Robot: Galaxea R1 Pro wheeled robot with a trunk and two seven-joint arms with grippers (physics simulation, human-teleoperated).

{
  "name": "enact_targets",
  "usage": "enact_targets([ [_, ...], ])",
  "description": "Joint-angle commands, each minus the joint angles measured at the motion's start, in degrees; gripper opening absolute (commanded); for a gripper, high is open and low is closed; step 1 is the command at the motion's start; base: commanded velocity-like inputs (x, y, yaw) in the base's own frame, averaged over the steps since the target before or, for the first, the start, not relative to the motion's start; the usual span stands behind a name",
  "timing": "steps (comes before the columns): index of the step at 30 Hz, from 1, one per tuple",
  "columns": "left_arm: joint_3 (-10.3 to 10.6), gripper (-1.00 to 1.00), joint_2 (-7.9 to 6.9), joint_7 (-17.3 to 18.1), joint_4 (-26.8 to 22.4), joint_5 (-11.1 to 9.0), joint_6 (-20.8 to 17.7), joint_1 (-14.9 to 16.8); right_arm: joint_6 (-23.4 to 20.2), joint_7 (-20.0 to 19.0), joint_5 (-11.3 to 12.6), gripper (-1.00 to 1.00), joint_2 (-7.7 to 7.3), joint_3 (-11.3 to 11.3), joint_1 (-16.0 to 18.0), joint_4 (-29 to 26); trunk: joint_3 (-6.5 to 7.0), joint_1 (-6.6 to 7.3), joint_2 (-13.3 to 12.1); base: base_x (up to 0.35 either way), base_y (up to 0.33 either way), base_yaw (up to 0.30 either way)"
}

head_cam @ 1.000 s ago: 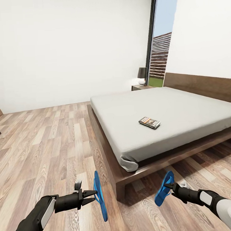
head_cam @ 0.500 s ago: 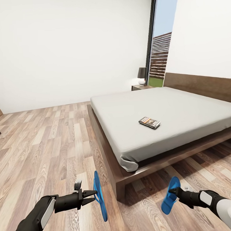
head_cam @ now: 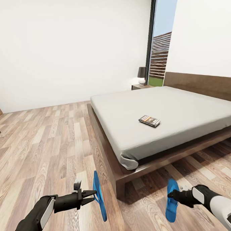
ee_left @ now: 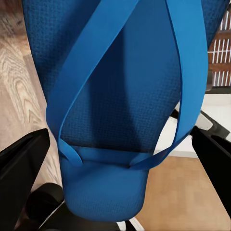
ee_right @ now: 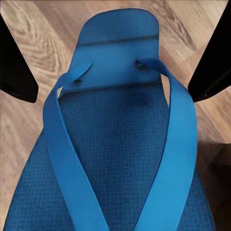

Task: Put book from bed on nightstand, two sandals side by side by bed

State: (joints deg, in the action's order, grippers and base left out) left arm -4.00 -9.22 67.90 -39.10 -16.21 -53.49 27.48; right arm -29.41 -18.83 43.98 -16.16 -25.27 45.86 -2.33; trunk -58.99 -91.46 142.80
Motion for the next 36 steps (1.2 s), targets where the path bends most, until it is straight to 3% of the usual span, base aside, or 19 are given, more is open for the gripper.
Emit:
enact_targets([
  [1,0.0,-1.00,-0.06,0.1,0.0,-0.2,-0.4,0.0,-0.5,0.3,0.2,-1.00,-0.01,-0.8,0.0,-0.7,-0.24,-0.21,0.4,0.000,0.000,0.000],
  [4,0.0,-1.00,-0.25,0.1,0.0,-0.2,-0.5,0.0,-1.4,1.6,-0.6,-1.00,0.05,-1.4,0.0,-3.9,-0.90,-0.29,0.5,0.000,0.000,0.000],
  [6,0.0,-1.00,-0.36,0.2,0.0,-0.2,-0.5,0.0,-1.6,2.1,-3.4,-1.00,0.08,-2.7,0.0,-5.8,-1.35,-0.34,0.5,0.000,0.000,0.000],
  [10,0.0,-1.00,-0.51,0.3,0.0,-0.2,-0.6,0.0,-1.8,2.8,-12.7,-1.00,0.35,-5.1,0.0,-9.2,-2.23,-0.44,0.6,0.000,0.000,0.000],
  [13,0.0,-1.00,-0.53,0.4,0.0,-0.2,-0.6,0.0,-2.9,2.8,-16.6,-1.00,0.46,-5.5,-0.2,-10.3,-2.90,-0.52,0.6,0.000,0.000,0.000],
  [20,0.0,-1.00,-0.53,0.4,0.0,-0.3,-0.6,0.0,-10.6,2.8,-27.3,-1.00,0.55,-5.8,0.2,-11.5,-4.45,-0.70,0.7,0.000,0.000,0.000],
  [26,0.0,-1.00,-0.51,0.4,0.0,-0.3,-0.7,0.0,-11.9,3.4,-29.8,-1.00,0.50,-5.8,0.3,-14.0,-5.78,-0.86,0.8,0.000,0.000,0.000],
  [36,0.0,-1.00,-0.52,0.6,0.0,-0.3,-0.6,0.0,-12.3,11.9,-30.0,-1.00,0.62,-5.8,0.3,-15.6,-7.99,-1.12,0.9,0.000,0.000,0.000],
])
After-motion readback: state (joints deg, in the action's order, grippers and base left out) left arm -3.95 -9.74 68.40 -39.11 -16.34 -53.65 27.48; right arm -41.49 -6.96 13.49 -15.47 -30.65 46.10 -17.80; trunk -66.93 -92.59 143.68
